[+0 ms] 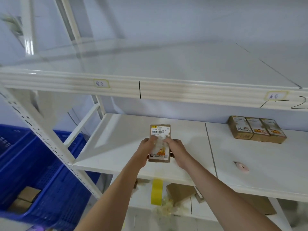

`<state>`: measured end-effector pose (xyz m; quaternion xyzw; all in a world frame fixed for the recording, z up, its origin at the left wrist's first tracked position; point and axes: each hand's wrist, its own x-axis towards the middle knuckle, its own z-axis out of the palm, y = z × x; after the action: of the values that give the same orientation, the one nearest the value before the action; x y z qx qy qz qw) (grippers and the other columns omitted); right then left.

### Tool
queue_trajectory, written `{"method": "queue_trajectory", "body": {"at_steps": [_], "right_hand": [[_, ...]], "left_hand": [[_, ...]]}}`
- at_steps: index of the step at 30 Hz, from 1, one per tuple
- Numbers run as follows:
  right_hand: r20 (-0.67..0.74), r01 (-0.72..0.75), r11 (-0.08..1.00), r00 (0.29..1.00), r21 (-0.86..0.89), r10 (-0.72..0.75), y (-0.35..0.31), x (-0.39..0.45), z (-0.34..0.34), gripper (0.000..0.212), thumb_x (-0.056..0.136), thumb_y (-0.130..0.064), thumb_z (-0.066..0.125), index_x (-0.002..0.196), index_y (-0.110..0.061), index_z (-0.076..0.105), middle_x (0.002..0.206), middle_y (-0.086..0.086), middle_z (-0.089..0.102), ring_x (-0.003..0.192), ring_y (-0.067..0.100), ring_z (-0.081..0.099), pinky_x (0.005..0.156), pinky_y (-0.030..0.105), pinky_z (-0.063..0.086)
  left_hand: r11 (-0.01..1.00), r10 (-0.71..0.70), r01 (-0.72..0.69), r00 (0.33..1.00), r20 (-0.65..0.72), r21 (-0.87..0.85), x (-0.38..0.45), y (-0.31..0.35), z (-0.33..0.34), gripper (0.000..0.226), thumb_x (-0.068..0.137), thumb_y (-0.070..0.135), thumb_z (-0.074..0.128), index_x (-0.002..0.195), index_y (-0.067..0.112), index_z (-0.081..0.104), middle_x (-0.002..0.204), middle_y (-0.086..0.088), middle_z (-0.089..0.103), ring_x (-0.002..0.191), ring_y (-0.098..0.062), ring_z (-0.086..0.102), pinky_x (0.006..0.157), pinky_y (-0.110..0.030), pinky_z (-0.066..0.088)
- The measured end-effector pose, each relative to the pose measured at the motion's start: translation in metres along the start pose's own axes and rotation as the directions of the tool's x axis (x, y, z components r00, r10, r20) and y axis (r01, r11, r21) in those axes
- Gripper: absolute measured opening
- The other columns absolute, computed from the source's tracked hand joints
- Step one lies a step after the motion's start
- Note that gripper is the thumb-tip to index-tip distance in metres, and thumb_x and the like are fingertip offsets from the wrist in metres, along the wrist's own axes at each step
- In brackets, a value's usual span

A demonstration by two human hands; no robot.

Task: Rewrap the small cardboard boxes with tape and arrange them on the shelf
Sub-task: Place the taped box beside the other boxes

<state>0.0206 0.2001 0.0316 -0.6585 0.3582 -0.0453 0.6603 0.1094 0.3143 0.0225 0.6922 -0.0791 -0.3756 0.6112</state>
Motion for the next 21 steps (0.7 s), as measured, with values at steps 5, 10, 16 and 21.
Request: {"method": "queue_trajectory", "body": {"at_steps": [5,10,16,21], "right_hand": [[-0.104,0.044,0.997,0.994,0.060,-0.038,-0.015,-0.008,0.017,0.054,0.097,-0.063,0.040,0.115,-0.015,0.060,0.101,0.007,0.074,0.085,0.020,0.074,0.065,0.030,0.056],[-0.172,0.081,0.995,0.981,-0.065,-0.091,-0.017,-0.018,0.010,0.067,0.096,-0.071,0.033,0.108,-0.012,0.065,0.098,0.007,0.073,0.084,0.021,0.071,0.074,0.035,0.058],[-0.179,0.114,0.991,0.976,-0.069,-0.125,-0.011,-0.031,-0.001,0.067,0.097,-0.071,0.031,0.102,-0.013,0.063,0.096,0.005,0.070,0.082,0.019,0.069,0.063,0.029,0.051],[-0.162,0.143,0.981,0.973,-0.130,-0.163,-0.002,-0.037,0.002,0.065,0.099,-0.067,0.029,0.104,-0.011,0.061,0.096,0.006,0.071,0.081,0.019,0.069,0.063,0.029,0.052]], "left_hand": [[0.993,0.055,-0.072,0.984,-0.171,-0.094,-0.016,0.016,0.022,0.037,0.100,0.054,0.049,0.104,0.018,0.059,0.096,-0.010,0.074,0.079,-0.023,0.074,0.062,-0.030,0.057],[0.998,0.039,-0.051,0.973,-0.227,-0.048,-0.026,0.023,0.032,0.049,0.101,0.054,0.044,0.112,0.013,0.066,0.093,-0.010,0.075,0.078,-0.025,0.074,0.063,-0.031,0.054],[0.991,0.132,-0.126,0.924,-0.359,0.038,-0.039,0.012,0.047,0.057,0.097,0.064,0.045,0.110,0.011,0.061,0.100,-0.008,0.071,0.088,-0.026,0.072,0.073,-0.038,0.059],[0.981,0.190,-0.164,0.906,-0.378,0.099,-0.053,0.006,0.049,0.048,0.100,0.060,0.043,0.099,0.016,0.060,0.096,-0.007,0.070,0.084,-0.023,0.070,0.068,-0.033,0.057]]}}
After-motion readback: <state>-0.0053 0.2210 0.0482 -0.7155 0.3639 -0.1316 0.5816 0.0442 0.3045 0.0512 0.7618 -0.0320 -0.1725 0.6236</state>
